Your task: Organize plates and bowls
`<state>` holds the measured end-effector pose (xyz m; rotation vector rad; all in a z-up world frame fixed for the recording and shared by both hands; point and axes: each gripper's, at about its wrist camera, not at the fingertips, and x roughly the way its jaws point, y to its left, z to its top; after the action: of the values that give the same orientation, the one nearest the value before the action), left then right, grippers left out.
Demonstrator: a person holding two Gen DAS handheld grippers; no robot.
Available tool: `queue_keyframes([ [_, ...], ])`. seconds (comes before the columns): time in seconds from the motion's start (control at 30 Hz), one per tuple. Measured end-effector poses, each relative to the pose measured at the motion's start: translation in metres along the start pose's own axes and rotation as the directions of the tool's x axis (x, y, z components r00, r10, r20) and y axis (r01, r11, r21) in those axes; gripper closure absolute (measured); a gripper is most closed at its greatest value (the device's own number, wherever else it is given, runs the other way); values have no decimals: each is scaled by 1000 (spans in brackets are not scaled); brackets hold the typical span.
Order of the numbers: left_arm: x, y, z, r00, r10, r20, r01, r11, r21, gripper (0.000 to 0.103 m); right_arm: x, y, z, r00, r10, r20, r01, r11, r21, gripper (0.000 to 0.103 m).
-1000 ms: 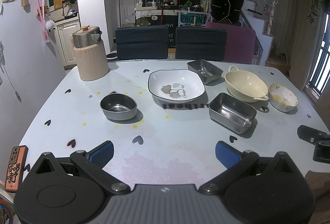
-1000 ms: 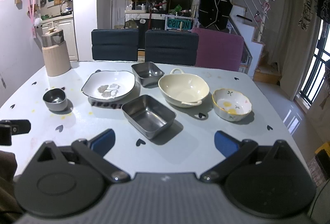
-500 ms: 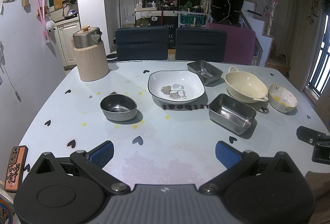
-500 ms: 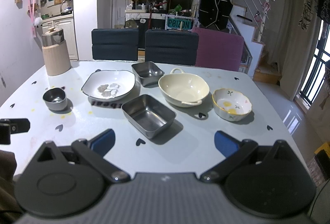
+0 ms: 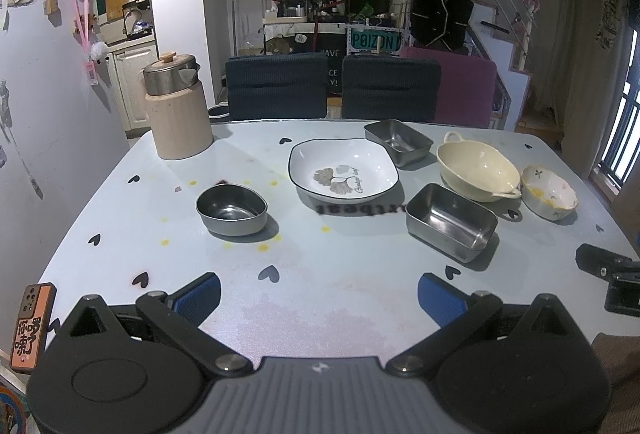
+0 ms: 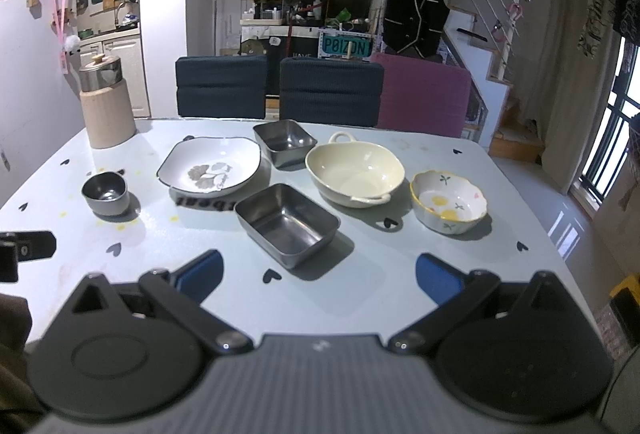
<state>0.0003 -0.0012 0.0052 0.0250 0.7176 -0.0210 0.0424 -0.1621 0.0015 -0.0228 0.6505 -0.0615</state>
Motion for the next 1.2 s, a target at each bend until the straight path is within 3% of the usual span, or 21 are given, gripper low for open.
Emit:
queue_keyframes([
  [0.47, 16, 13, 20, 1000, -17, 19, 18, 999, -42, 0, 8, 0, 12, 1000, 6, 6, -7, 999, 35, 0],
  [0.67, 35, 11, 51, 998, -24, 56, 23, 1000, 9, 0, 26, -1, 39, 996, 79, 34, -80, 996, 39, 0],
  [1.0, 98, 20, 118, 994, -13, 112, 7, 998, 56, 0, 92, 1, 104, 969, 220, 111, -222, 975, 3, 0],
  [1.2, 155, 29, 151, 996, 21, 85, -29, 995, 98, 0, 150, 9, 133, 974, 212, 78, -214, 976, 26, 0],
])
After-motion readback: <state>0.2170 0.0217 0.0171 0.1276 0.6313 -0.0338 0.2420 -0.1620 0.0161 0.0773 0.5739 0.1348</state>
